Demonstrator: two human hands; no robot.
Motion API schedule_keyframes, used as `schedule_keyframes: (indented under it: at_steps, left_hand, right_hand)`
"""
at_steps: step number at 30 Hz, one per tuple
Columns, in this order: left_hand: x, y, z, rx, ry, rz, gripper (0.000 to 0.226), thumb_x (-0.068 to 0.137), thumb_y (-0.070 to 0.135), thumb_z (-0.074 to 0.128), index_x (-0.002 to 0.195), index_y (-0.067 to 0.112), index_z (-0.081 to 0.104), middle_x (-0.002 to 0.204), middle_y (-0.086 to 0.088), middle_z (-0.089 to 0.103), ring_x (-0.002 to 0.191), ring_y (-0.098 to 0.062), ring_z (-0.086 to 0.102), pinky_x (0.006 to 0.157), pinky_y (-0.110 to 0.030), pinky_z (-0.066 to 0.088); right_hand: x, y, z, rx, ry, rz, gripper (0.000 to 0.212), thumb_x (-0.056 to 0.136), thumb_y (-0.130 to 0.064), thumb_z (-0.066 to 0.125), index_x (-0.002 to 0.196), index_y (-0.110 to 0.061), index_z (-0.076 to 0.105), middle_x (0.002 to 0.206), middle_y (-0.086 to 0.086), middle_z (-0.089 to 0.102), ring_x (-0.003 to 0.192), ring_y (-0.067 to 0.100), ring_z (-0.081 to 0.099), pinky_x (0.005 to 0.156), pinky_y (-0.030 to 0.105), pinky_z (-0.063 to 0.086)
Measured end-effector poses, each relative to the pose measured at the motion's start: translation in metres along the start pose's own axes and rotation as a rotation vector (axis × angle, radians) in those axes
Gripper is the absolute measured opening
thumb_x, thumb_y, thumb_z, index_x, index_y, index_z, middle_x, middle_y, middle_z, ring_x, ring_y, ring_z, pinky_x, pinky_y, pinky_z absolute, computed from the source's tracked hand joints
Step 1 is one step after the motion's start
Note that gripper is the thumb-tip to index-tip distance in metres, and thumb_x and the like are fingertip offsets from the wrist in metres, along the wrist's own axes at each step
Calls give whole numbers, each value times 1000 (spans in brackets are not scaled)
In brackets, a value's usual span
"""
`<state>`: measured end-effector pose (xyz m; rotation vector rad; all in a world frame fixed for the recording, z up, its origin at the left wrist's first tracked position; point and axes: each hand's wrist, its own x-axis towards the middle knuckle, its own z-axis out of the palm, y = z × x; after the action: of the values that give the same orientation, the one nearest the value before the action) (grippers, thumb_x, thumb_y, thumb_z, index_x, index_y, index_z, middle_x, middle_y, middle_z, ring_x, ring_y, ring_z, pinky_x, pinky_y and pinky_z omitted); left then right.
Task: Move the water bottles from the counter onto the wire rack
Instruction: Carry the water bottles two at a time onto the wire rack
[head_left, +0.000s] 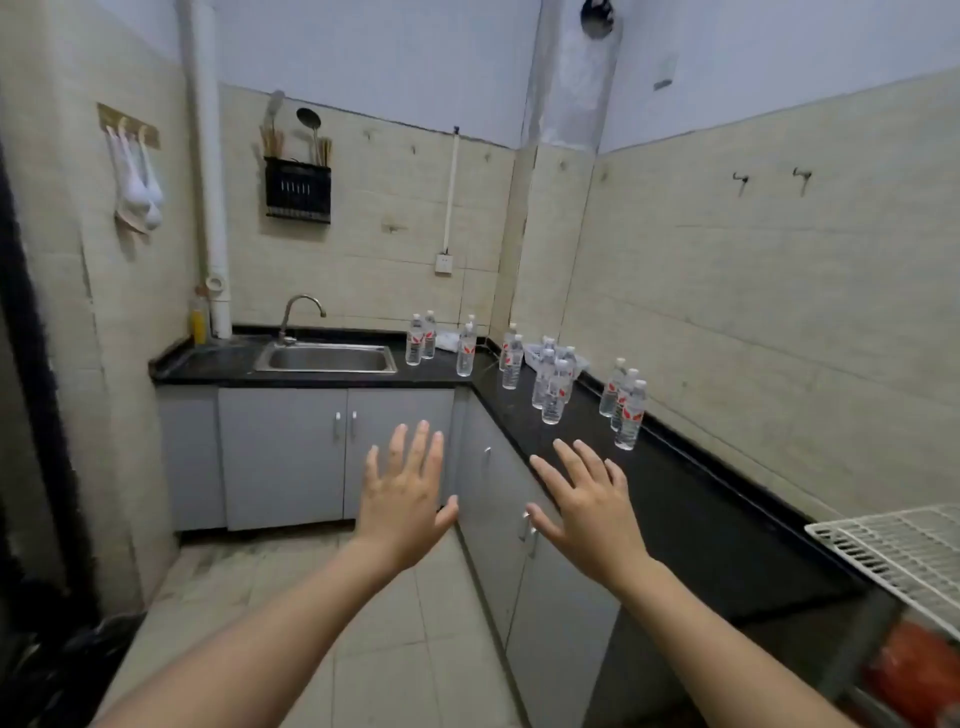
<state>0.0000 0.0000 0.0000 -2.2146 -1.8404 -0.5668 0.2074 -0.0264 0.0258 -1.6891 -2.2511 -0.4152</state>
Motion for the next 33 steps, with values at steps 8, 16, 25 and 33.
schedule_keyframes:
  at_steps: [8, 16, 25, 33]
  left_hand:
    - [61, 6, 84, -16, -57, -46, 70, 90, 50, 29, 146, 16, 3, 157, -4, 3, 144, -23, -1, 114, -45, 8]
    - [136, -15, 128, -76, 19, -225, 68, 88, 48, 40, 143, 13, 24, 154, -5, 22, 143, -25, 13, 112, -44, 16]
    - [120, -88, 180, -22, -19, -580, 70, 80, 47, 37, 139, 10, 32, 151, -7, 29, 140, -27, 22, 109, -45, 19]
    - [144, -179, 223, -14, -41, -747, 65, 87, 39, 49, 141, 11, 27, 153, -7, 24, 141, -26, 15, 111, -44, 16]
  right_hand:
    - [45, 50, 57, -114, 65, -20, 55, 57, -41, 81, 105, -18, 67, 108, 14, 69, 103, 32, 64, 78, 49, 53]
    - [148, 94, 129, -43, 31, -168, 57, 56, -45, 81, 104, -20, 68, 107, 12, 70, 103, 30, 64, 77, 46, 54]
    - [236, 60, 230, 203, -143, -396, 57, 83, -42, 56, 133, -17, 44, 143, 19, 38, 136, 34, 30, 107, 49, 25]
    - [321, -18, 322, 301, -246, -529, 57, 88, -49, 41, 140, -26, 29, 153, 9, 18, 143, 24, 8, 113, 39, 8]
